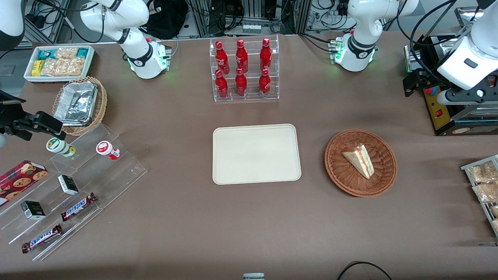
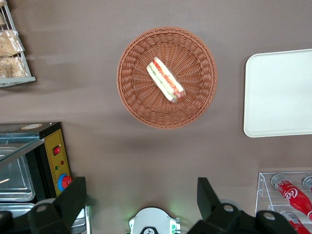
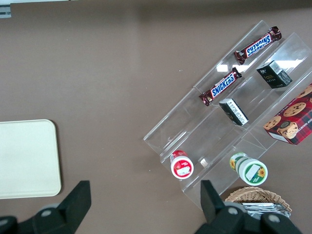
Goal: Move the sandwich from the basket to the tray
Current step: 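Move the left gripper down over the sandwich in the wicker basket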
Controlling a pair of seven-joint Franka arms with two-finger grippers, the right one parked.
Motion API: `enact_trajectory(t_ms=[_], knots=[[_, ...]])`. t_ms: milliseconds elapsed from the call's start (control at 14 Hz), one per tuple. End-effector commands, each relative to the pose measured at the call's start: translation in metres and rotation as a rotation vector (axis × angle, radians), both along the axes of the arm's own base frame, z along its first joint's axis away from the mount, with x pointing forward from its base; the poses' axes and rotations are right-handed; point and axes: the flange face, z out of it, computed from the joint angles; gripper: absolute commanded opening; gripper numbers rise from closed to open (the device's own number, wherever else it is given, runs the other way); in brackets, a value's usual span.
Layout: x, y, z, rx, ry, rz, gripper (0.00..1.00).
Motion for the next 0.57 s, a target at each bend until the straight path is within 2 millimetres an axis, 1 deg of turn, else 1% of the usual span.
enact_trajectory(t_ms=[0, 143, 286, 429, 500], knots=[[-0.005, -0.003, 0.004, -0.008, -0.009, 0.014, 1.0], [-0.005, -0.003, 0.002, -0.044, 0.003, 0.026, 1.0], [0.001, -0.003, -0.011, -0.044, 0.024, 0.036, 1.0], [0.023, -0.002, -0.05, -0.047, 0.081, 0.049, 1.0], [0.037, -0.003, -0.076, -0.051, 0.084, 0.054, 1.0]])
